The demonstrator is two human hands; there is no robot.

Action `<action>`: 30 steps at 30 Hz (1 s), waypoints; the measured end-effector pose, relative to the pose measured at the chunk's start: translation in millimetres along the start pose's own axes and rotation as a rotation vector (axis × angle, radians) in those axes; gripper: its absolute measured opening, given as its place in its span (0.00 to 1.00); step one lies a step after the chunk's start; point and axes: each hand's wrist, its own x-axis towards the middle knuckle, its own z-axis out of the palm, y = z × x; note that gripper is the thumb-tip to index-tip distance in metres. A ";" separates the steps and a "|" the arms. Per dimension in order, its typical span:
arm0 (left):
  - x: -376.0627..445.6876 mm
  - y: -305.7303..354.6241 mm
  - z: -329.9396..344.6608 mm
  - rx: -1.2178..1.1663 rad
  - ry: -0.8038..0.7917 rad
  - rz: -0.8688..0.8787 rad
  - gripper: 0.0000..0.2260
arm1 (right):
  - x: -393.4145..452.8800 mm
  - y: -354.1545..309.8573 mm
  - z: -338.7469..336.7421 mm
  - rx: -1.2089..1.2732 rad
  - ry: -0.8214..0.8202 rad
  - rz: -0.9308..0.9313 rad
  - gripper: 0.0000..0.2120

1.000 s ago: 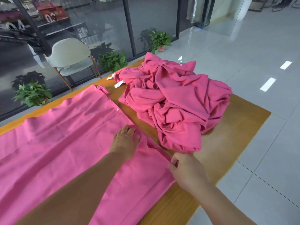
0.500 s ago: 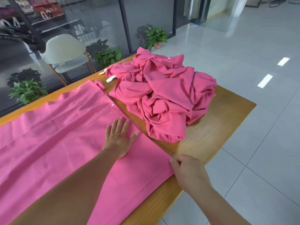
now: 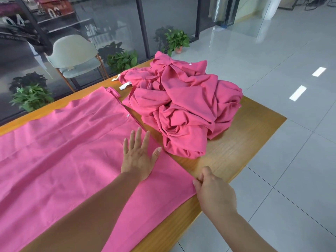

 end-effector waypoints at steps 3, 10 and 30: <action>-18.0 14.5 2.6 -0.087 0.101 0.031 0.32 | -3.4 -7.0 -2.5 -0.097 0.095 -0.134 0.09; -49.8 -16.0 1.2 -0.287 0.460 -0.133 0.25 | -5.3 -85.3 32.9 1.102 -0.453 -0.023 0.11; -112.8 -46.2 -8.0 -0.267 0.032 -0.118 0.33 | 35.7 -122.3 50.9 0.900 -0.219 0.017 0.10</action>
